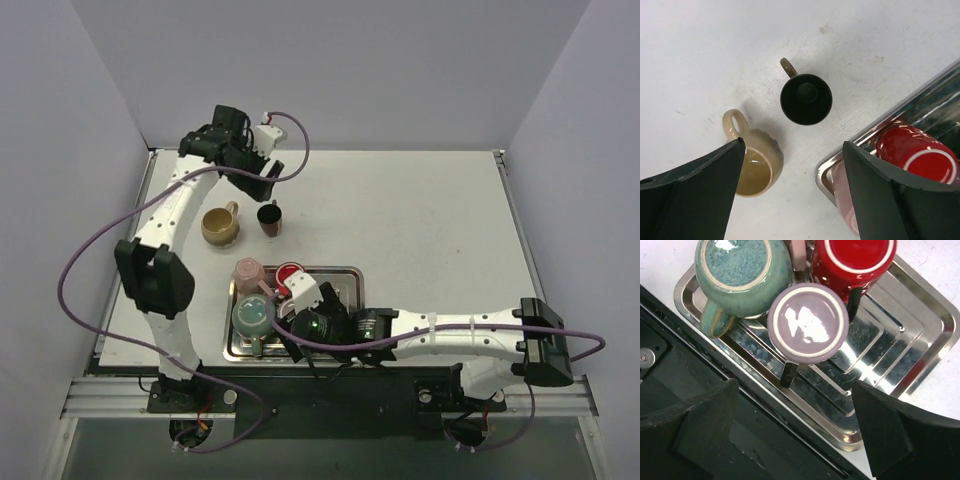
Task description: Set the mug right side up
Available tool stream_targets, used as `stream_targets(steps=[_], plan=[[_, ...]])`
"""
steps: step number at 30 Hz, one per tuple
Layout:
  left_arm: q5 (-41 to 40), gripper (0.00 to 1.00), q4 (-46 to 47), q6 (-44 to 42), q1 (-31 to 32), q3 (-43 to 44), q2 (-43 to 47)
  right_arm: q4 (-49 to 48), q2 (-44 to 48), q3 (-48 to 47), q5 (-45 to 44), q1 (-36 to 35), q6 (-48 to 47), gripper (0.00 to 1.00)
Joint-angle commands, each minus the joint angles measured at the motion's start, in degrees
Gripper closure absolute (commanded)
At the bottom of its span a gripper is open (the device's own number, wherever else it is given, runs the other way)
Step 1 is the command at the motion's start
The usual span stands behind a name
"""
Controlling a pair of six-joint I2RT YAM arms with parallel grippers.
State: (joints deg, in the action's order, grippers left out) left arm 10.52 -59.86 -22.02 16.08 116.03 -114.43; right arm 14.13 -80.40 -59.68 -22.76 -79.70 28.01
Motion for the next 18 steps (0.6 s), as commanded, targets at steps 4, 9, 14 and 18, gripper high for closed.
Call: stream_targets(steps=[4,9,14,18], plan=[[4.2,0.09,6.5,4.3,-0.2,-9.5,20.6,2.4,-8.7,-0.8,-9.7,-2.9,10.4,0.11],[4.8,0.06,6.1,4.3,-0.2,-14.4,30.1,-0.7,-12.6,1.5,-8.4,-3.0,14.3,0.25],[5.8,0.06,3.3,4.3,-0.2,-16.6,35.7,-2.6,-15.5,1.1,-7.7,-2.1,14.4,0.57],[7.8,0.06,-0.1,3.0,-0.2,-15.1,37.9,-4.7,-16.2,3.9,-5.9,-0.5,16.1,0.59]])
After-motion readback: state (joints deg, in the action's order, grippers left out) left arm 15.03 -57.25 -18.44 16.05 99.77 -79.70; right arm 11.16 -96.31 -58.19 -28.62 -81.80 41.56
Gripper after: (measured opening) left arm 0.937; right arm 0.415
